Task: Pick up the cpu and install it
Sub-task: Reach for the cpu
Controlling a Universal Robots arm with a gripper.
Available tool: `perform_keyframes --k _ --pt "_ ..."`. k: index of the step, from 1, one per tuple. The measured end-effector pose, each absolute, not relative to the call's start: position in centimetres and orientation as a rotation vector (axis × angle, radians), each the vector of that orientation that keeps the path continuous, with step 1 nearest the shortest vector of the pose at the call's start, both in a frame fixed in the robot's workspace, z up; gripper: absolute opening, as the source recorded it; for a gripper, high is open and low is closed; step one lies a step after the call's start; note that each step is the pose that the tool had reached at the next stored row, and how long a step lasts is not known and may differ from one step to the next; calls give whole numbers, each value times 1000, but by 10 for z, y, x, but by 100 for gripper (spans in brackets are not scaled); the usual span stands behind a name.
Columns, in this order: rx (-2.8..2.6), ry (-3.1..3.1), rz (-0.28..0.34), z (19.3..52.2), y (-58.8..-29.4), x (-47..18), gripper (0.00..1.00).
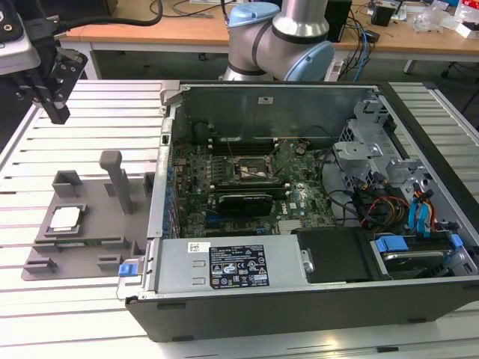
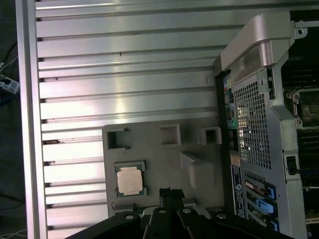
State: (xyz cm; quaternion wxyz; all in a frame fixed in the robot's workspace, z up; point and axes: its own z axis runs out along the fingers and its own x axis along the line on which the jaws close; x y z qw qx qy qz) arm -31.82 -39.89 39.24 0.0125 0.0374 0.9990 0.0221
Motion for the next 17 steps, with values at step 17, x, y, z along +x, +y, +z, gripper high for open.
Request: perform_keyframes --k 17 --pt "117 3114 69 392 -399 -356 11"
